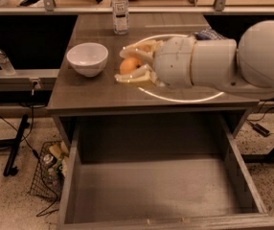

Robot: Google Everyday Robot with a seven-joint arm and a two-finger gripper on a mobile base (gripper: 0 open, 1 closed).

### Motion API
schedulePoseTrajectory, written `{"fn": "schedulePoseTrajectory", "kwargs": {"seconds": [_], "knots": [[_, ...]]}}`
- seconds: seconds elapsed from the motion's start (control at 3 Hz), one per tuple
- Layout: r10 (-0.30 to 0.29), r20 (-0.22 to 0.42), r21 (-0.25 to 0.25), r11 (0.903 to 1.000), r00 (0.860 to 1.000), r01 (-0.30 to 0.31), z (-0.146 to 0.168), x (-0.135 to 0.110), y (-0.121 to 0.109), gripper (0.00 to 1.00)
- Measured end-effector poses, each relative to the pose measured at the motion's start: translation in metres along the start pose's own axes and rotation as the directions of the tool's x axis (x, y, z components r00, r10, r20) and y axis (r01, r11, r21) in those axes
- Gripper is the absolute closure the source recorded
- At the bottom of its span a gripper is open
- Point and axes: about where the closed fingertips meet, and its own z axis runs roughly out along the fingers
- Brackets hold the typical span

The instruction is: Pick orange from top drawer and place on counter

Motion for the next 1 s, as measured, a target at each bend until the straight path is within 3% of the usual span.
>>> {"fn": "schedulePoseTrajectory", "kwargs": {"seconds": [0.33, 0.67, 1.0], "knots": [[-0.004, 0.041, -0.009, 1.0000, 0.999, 0.005, 0.041, 0.013, -0.052, 1.00], [-0.001, 0.042, -0.010, 1.0000, 0.999, 0.002, 0.058, 0.030, -0.078, 1.00], [0.049, -0.042, 0.040, 0.9981, 0.998, -0.048, 0.049, 0.080, -0.099, 1.00]]}}
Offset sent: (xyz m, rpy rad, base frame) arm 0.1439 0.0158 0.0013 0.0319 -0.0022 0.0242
